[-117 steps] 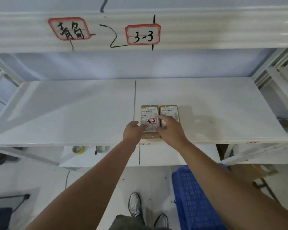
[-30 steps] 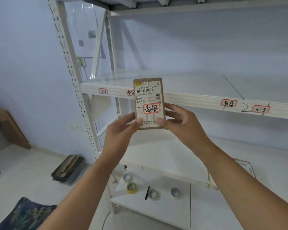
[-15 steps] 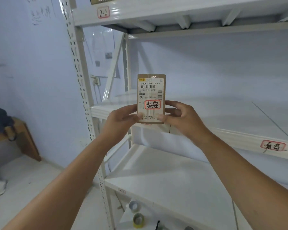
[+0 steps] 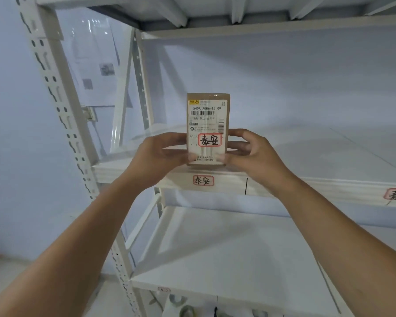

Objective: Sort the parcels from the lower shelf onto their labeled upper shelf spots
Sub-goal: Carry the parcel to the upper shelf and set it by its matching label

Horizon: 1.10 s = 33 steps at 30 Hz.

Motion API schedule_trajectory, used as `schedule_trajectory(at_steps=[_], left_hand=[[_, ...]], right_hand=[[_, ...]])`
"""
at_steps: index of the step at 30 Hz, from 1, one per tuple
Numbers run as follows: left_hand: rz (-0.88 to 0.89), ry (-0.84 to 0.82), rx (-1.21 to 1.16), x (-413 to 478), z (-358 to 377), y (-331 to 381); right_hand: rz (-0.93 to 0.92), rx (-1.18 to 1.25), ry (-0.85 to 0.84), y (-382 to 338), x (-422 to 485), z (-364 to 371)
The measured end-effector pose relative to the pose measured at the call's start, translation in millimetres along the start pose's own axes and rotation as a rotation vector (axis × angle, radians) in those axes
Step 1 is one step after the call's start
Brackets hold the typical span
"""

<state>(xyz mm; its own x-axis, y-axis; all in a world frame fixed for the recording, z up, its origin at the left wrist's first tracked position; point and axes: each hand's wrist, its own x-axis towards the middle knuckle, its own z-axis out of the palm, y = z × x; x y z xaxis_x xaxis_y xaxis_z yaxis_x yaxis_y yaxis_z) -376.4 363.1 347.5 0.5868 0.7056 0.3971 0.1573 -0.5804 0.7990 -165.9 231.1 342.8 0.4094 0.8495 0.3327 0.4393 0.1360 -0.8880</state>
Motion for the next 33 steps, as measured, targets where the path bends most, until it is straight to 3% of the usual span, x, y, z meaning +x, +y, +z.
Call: schedule_trajectory(at_steps=[8,33], left_hand=[[0.019,-0.109,-0.081,17.0,-9.4,-29.1],[0.003,-0.227,-0.033,29.6,-9.5,-38.6]], right_hand=[[0.011,-0.109,0.078,1.3,-8.2,13.0],[0.068,-0.203,0.020,2.4,0.0,8.4]])
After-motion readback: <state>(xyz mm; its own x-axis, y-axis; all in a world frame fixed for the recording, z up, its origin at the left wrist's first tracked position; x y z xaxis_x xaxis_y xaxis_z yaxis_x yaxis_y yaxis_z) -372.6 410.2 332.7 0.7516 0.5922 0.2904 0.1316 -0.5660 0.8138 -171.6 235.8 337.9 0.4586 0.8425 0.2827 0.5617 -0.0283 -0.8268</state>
